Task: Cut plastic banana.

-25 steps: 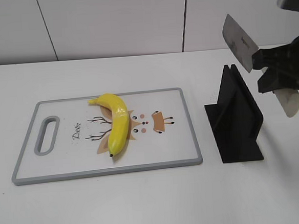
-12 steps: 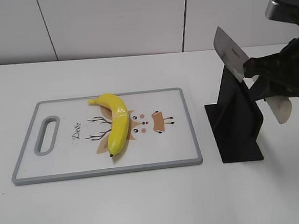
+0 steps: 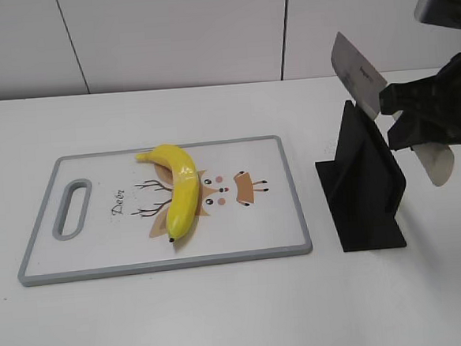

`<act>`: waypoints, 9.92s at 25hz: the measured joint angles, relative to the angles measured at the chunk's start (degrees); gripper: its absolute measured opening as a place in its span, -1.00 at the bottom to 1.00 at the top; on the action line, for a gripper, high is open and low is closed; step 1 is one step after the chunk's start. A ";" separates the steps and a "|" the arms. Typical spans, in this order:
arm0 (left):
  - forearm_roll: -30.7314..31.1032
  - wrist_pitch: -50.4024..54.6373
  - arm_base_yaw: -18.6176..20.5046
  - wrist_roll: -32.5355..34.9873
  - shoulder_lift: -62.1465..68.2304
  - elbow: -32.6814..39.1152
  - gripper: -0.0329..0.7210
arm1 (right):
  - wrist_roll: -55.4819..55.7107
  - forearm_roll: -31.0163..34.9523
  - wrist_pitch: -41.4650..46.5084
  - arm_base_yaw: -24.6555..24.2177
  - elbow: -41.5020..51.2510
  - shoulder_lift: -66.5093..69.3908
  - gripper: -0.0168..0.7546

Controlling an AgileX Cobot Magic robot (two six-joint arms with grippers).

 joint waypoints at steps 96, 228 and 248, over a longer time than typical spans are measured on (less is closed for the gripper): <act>0.28 -0.80 4.44 -0.05 14.35 0.06 -0.12 | -11.09 -0.31 19.42 -0.12 16.95 -52.02 0.54; 0.24 -0.83 -0.03 -0.05 -0.06 0.01 -0.29 | -12.43 -12.70 25.83 -15.16 20.24 -78.58 0.52; 0.19 -0.83 -0.03 -0.05 -0.06 0.01 -0.29 | -12.43 -12.70 25.83 -15.16 20.24 -78.58 0.52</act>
